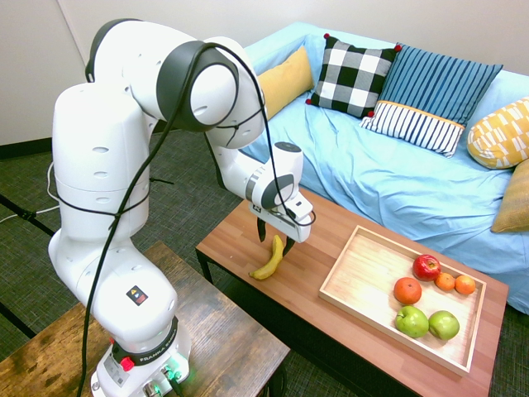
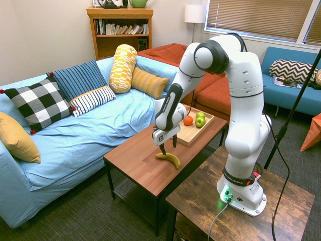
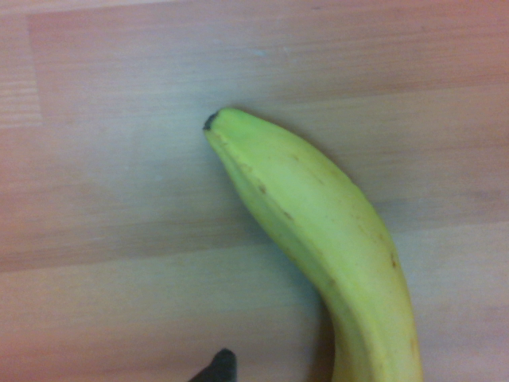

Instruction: Put banana in the tray

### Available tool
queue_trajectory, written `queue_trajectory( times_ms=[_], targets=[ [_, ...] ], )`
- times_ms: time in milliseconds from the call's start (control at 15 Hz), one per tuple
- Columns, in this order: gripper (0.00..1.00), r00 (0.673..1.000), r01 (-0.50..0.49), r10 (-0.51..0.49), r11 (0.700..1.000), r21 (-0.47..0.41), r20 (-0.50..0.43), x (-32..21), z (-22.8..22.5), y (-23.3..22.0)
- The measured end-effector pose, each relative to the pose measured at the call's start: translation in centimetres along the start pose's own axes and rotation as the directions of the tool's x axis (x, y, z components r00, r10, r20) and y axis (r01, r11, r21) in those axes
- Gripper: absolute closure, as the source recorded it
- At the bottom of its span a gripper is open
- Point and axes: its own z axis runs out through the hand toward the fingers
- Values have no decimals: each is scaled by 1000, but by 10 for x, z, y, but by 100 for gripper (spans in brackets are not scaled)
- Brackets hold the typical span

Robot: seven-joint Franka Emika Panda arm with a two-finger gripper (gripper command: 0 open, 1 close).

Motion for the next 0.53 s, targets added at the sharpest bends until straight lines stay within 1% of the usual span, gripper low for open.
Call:
queue_trajectory(
  times_ms=[333,400,533],
  targets=[
    [0,999,-25,25,1000,-1,21,11,47,7],
    [100,999,-25,25,1000,-3,22,11,53,6],
    [100,999,-28,28,1000,1,23,12,61,3]
  ],
)
